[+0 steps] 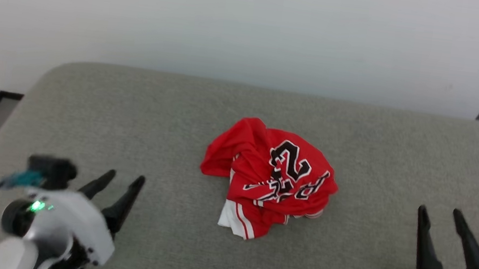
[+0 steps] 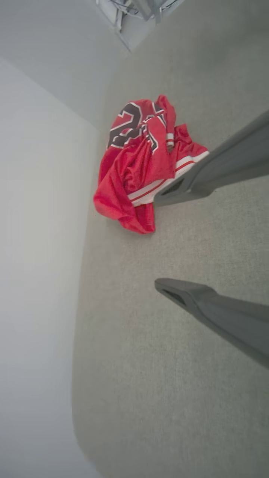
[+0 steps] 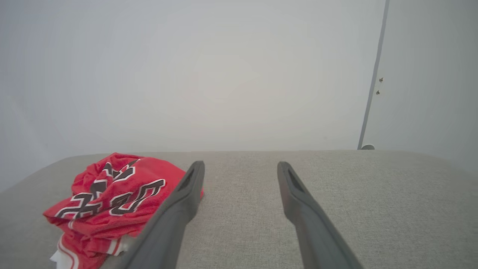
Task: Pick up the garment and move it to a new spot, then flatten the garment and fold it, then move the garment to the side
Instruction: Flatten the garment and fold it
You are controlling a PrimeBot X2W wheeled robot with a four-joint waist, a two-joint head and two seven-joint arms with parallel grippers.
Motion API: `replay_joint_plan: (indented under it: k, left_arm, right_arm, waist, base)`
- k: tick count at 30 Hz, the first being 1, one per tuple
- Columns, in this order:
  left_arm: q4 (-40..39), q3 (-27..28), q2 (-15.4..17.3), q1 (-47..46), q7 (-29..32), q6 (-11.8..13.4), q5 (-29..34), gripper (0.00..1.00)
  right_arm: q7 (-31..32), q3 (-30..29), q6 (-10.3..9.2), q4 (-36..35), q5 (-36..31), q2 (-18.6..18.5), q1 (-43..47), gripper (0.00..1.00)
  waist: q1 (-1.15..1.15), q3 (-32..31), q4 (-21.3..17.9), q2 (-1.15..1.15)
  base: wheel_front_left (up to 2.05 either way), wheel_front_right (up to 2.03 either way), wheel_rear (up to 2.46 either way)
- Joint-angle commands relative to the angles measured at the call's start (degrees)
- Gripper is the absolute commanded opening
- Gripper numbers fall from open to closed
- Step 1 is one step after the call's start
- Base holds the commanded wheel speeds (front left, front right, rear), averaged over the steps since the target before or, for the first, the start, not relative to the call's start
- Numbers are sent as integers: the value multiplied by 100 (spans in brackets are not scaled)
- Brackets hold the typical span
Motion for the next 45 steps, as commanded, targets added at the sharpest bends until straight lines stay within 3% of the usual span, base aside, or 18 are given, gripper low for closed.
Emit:
replay_joint_plan:
  k: [1,2,9,17,23,40,41,42,43,45]
  left_arm:
    - [74,-219,110,-344,550,-30,-37,100]
    - [74,-219,110,-344,550,-30,-37,100]
    - [597,-696,-13,-1348,2325,116,-540,100]
    - [1204,-1071,-183,-2006,3492,277,-735,100]
    - [1604,-1255,-315,-2199,3776,246,-798,100]
    - [2724,-1440,-707,-2565,3582,84,-881,100]
    - [2793,-1479,-727,-2570,3618,77,-872,82]
    - [2852,-1506,-752,-2565,3643,74,-876,29]
    - [2893,-1523,-780,-2567,3650,69,-894,0]
    - [2960,-1526,-842,-2576,3687,45,-958,0]
  right_arm:
    - [-62,-63,2,16,3,-28,-152,100]
    - [-62,-63,2,16,3,-28,-152,100]
    - [-168,-49,2,108,26,-48,-494,100]
    - [-254,-46,2,181,28,-56,-699,100]
    - [-304,-75,2,195,38,-59,-783,100]
    - [-386,-77,2,226,17,-33,-1003,100]
    - [-391,-83,2,232,13,-32,-1004,100]
    - [-396,-91,2,241,8,-32,-1005,100]
    - [-399,-97,2,248,2,-33,-1012,100]
    - [-404,-105,2,255,-5,-45,-1031,100]
  waist:
    - [0,282,-227,0]
    - [0,282,-227,0]
    - [0,495,-436,0]
    - [0,664,-711,0]
    - [0,826,-877,0]
    - [0,1256,-1088,0]
    - [0,1264,-1086,0]
    - [0,1268,-1082,0]
    - [0,1272,-1076,0]
    - [0,1269,-1066,0]
  base:
    - [0,0,0]
    - [0,0,0]
    - [0,0,0]
    - [0,0,0]
    - [0,0,0]
    - [0,0,0]
    - [0,0,0]
    - [0,0,0]
    - [0,0,0]
    - [0,0,0]
